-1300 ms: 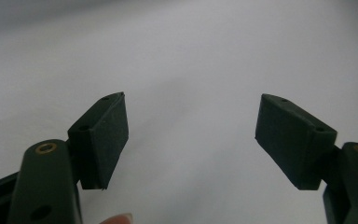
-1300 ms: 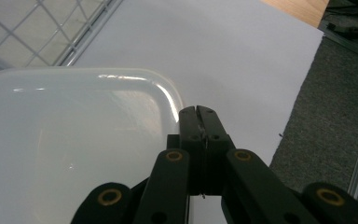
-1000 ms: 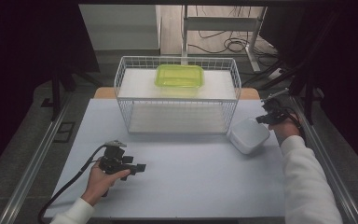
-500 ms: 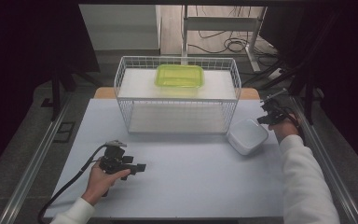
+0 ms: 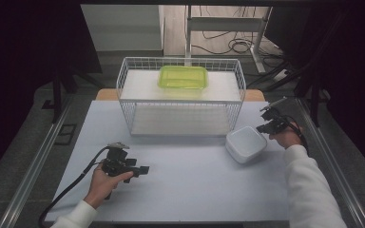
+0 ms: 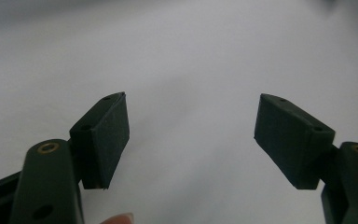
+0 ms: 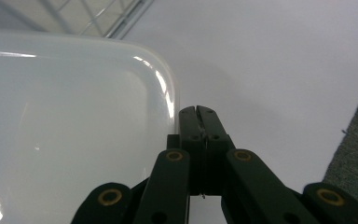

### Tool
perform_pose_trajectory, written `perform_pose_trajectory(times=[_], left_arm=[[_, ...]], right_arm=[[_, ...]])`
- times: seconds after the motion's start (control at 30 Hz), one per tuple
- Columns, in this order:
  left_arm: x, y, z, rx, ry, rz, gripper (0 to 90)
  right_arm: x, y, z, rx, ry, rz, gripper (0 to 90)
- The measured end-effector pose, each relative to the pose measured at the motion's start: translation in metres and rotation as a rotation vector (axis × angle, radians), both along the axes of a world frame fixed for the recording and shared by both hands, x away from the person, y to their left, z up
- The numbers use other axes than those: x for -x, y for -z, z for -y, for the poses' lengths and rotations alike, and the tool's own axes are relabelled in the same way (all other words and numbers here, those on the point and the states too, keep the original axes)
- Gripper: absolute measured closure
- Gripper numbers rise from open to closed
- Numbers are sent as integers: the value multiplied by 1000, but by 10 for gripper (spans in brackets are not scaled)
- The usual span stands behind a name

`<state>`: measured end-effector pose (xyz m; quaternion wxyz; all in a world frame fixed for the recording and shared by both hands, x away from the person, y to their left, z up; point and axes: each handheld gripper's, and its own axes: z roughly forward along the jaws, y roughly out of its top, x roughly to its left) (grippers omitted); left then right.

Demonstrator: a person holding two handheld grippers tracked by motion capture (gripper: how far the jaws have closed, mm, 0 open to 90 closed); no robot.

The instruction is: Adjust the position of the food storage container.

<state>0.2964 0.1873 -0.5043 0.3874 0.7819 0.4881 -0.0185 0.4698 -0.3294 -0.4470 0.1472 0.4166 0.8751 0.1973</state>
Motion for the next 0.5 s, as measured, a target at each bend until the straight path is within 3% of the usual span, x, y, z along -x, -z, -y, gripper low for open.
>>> perform_pose_trajectory(times=[0.27, 0.5], left_arm=[[-1, 0, 0, 11, 2, -8, 263], [-1, -3, -3, 6, 7, 2, 262]], right_arm=[[15, 1, -17, -11, -44, -6, 894], [30, 2, -30, -1, -41, -12, 894]])
